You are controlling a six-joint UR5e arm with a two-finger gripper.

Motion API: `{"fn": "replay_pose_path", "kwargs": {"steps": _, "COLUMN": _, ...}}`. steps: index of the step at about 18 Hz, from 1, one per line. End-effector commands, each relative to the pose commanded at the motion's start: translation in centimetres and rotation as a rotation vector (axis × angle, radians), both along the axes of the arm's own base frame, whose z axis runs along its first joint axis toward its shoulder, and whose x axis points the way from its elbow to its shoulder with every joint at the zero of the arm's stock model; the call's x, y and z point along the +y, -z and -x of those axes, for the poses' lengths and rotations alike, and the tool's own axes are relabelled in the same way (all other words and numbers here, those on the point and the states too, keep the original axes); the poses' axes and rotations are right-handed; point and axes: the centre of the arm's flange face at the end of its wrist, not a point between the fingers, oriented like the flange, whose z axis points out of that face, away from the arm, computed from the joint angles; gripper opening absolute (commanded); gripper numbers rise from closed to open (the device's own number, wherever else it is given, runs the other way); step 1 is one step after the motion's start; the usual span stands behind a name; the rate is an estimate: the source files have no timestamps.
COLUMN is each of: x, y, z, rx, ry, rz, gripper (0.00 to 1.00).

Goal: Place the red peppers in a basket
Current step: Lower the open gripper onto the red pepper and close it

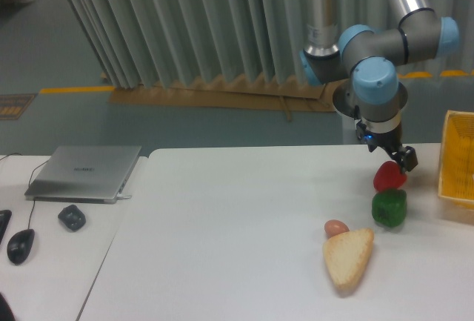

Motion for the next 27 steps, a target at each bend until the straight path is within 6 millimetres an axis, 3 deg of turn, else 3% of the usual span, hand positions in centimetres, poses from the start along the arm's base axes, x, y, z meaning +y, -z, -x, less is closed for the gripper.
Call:
{"fn": "replay_pose_path", "kwargs": {"steps": 3, "x": -0.2, "y": 0.5, "z": 0.0, "rx": -0.001, "ry": -0.04, "rz": 0.004, "gripper": 1.0}}
{"fn": "replay_pose_path", "kwargs": {"steps": 6, "x": 1.4, "y": 2.0, "z": -1.1, "rx": -0.022, "ry": -0.015, "rz": 0.025, "gripper": 1.0}}
{"fn": "replay_pose_path", "kwargs": {"steps": 12, "x": 2.3, "y": 3.0, "z": -1.8, "rx": -0.036, "ry": 0.013, "rz": 0.04, "gripper": 1.0}}
{"fn": "replay_pose_path", "kwargs": {"steps": 22, "x": 2.8, "y": 4.0, "z": -1.2, "rx": -0.044, "ry": 0.02, "rz": 0.045, "gripper": 1.0}}
{"fn": "replay_pose_path", "kwargs": {"steps": 27, "x": 2.7, "y": 5.3, "z": -0.4, "rx": -0.003, "ry": 0.05, "rz": 0.131, "gripper": 1.0}}
